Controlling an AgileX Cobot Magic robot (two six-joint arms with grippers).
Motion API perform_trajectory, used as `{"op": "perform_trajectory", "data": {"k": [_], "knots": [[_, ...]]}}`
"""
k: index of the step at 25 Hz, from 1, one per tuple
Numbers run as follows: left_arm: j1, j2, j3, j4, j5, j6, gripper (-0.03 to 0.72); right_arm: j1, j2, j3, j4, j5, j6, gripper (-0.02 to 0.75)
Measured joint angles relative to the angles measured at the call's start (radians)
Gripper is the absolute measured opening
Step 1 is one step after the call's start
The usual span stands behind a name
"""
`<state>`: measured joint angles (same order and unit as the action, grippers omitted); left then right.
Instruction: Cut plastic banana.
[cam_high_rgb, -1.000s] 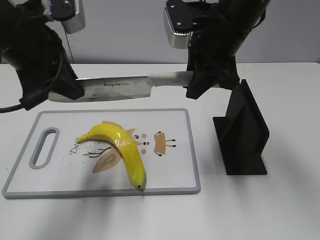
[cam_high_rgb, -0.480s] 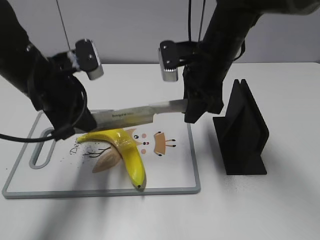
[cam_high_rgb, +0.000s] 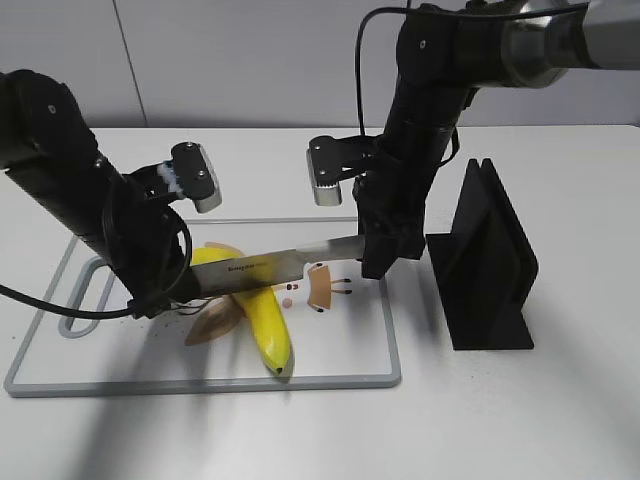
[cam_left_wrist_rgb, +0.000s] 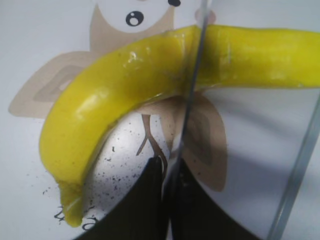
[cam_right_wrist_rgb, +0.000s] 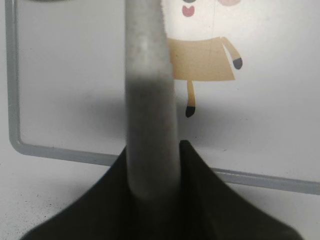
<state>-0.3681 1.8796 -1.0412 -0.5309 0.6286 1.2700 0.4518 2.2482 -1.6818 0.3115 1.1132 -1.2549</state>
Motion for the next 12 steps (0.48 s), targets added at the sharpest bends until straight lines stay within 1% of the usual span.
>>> {"op": "perform_trajectory", "data": {"k": [5,8,12], "knots": [[0.0,-0.054,-0.001,0.016,0.032,-0.004,0.02,0.004,-0.039,-0.012,-0.008,0.038,0.014,0.175],[0.0,-0.131,-0.047,0.048,0.136,-0.013,0.016,0.004,-0.115,-0.015,-0.003,0.081,0.022,0.172],[0.0,-0.233,-0.114,0.062,0.27,-0.019,0.01,0.006,-0.229,-0.02,0.001,0.108,0.028,0.169]]}}
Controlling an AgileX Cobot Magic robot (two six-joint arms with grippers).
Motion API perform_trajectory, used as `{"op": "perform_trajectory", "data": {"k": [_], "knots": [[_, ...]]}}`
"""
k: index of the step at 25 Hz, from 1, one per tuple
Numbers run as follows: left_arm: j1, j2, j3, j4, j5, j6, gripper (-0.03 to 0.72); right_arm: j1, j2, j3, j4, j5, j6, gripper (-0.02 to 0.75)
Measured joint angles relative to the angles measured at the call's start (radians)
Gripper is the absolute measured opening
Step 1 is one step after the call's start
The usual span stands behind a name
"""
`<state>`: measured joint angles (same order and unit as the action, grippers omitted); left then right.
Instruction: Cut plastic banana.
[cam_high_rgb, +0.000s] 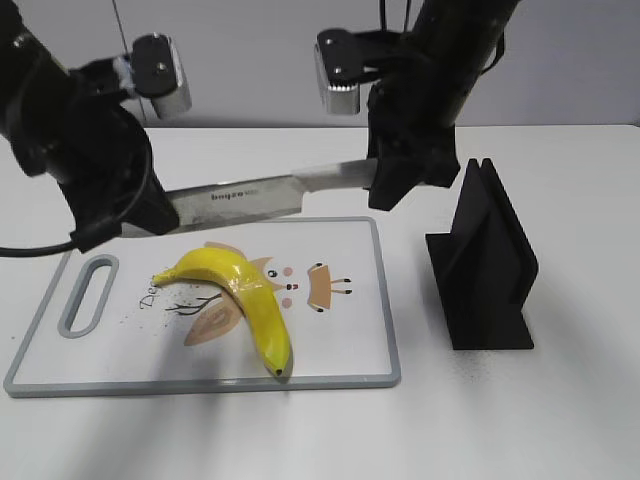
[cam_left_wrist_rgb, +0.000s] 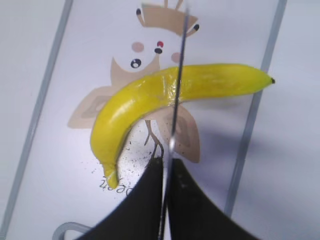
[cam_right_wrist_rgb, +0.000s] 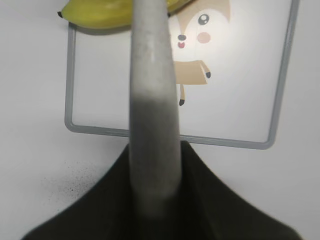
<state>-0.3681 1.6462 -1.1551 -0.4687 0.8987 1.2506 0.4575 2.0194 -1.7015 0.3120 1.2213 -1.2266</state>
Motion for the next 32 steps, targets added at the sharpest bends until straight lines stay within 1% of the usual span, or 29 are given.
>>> {"op": "perform_trajectory", "data": {"k": [5,10,12,13,15,16,18,20,21,22,24,26,29,32], "knots": [[0.0,-0.073,-0.035,-0.005,0.069,0.0,0.004,0.002,-0.101,0.0,0.001,0.012,0.0,0.169],[0.0,-0.08,-0.035,-0.009,0.07,0.0,0.005,0.003,-0.108,0.0,0.002,0.015,0.0,0.169],[0.0,-0.08,-0.035,-0.009,0.056,0.002,0.016,0.003,-0.108,0.0,0.002,0.015,0.0,0.169],[0.0,-0.08,-0.035,-0.008,0.046,0.002,0.041,0.003,-0.108,0.0,0.002,0.015,0.001,0.164],[0.0,-0.08,-0.035,-0.008,0.027,0.003,0.133,0.003,-0.108,0.0,0.002,0.015,0.009,0.162],[0.0,-0.08,-0.035,-0.008,0.02,0.003,0.205,0.002,-0.108,0.0,0.001,0.014,0.014,0.162],[0.0,-0.08,-0.035,-0.011,0.001,0.003,0.373,0.001,-0.108,0.0,-0.001,0.009,0.026,0.16],[0.0,-0.08,-0.035,-0.016,-0.031,0.003,0.512,0.001,-0.108,0.0,-0.006,0.006,0.031,0.16],[0.0,-0.08,-0.035,-0.019,-0.055,0.003,0.564,-0.001,-0.108,0.0,-0.012,0.005,0.032,0.16],[0.0,-0.081,-0.035,-0.019,-0.08,0.003,0.594,-0.001,-0.108,0.0,-0.019,0.005,0.033,0.16],[0.0,-0.09,-0.035,-0.021,-0.127,-0.003,0.611,-0.001,-0.108,0.0,-0.026,0.004,0.047,0.16],[0.0,-0.104,-0.035,-0.021,-0.188,-0.058,0.613,-0.001,-0.108,0.0,-0.031,0.004,0.126,0.16],[0.02,-0.118,-0.035,-0.02,-0.254,-0.234,0.613,-0.001,-0.108,0.0,-0.061,0.004,0.295,0.16],[0.078,-0.12,-0.06,0.01,-0.214,-0.419,0.608,-0.001,-0.108,0.0,-0.125,0.004,0.5,0.16]]}}
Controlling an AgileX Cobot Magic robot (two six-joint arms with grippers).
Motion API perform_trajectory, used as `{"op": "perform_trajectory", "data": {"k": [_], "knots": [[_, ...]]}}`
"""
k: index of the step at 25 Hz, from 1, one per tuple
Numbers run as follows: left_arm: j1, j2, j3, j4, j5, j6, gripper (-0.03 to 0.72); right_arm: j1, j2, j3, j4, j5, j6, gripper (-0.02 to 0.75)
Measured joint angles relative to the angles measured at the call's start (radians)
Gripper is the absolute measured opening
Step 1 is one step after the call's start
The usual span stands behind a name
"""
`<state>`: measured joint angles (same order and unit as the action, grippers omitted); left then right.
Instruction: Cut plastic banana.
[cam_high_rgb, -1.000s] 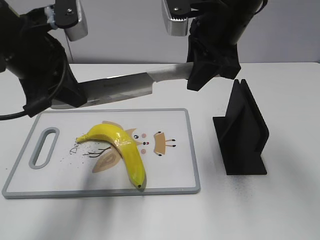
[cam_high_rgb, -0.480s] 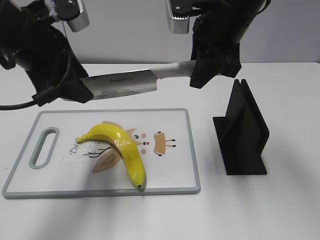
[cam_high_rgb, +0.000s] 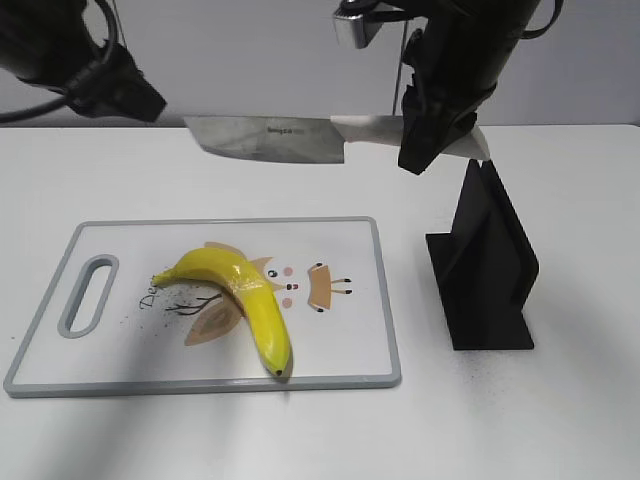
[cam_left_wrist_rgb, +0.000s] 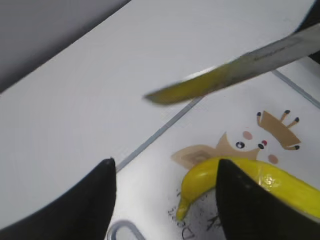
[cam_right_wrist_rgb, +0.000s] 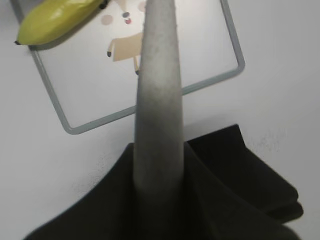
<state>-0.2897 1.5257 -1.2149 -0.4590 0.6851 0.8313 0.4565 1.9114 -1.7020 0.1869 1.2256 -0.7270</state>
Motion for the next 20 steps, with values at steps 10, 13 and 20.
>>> {"op": "perform_trajectory", "data": {"k": [10,13,20], "knots": [[0.242,-0.001,-0.111,0.302,0.463,-0.586,0.593,-0.001,-0.022,0.006,-0.001,0.0,0.543,0.16],[0.268,-0.027,-0.069,0.346,0.516,-0.625,0.593,0.002,-0.091,0.065,0.007,-0.006,0.661,0.16],[0.27,-0.274,0.098,0.353,0.529,-0.633,0.593,0.005,-0.332,0.339,0.019,-0.164,0.841,0.16]]}}
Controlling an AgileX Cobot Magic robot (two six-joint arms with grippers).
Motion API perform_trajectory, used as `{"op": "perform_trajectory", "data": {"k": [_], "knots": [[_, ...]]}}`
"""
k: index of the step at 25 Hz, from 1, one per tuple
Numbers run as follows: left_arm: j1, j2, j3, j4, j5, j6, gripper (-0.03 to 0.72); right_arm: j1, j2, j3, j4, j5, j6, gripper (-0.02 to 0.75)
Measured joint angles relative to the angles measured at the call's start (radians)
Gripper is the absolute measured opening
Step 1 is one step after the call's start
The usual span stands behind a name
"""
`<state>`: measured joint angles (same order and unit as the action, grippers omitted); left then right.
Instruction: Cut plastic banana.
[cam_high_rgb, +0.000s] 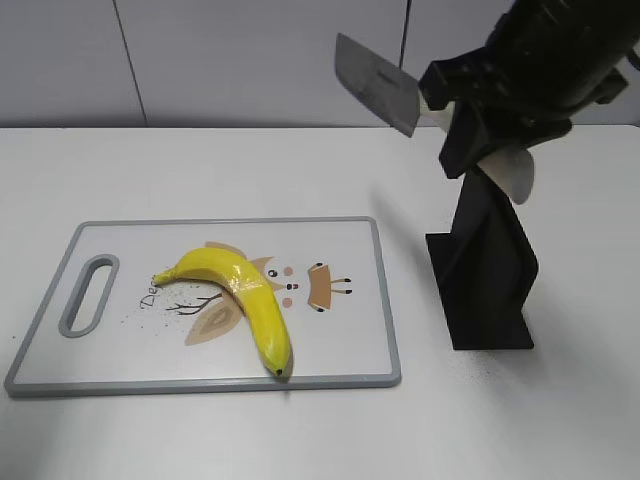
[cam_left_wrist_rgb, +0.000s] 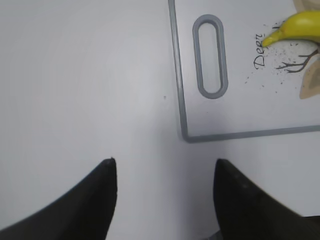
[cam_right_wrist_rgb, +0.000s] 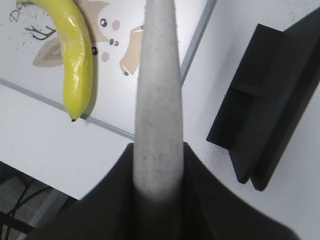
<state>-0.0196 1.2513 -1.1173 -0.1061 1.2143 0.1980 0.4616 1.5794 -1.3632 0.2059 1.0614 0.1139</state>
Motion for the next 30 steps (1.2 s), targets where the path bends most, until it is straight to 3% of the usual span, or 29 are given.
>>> {"op": "perform_trajectory", "data": {"k": [9,21,30], "knots": [[0.0,-0.406,0.222,0.025,-0.071,-0.002,0.593,0.0,-0.221,0.224,-0.165,-0.111,0.26,0.16],[0.0,-0.941,0.572,0.025,-0.081,-0.002,0.593,0.0,-0.248,0.382,-0.283,-0.157,0.413,0.16],[0.0,-1.253,0.617,0.02,-0.094,-0.002,0.593,0.0,-0.205,0.429,-0.286,-0.219,0.417,0.16]]}}
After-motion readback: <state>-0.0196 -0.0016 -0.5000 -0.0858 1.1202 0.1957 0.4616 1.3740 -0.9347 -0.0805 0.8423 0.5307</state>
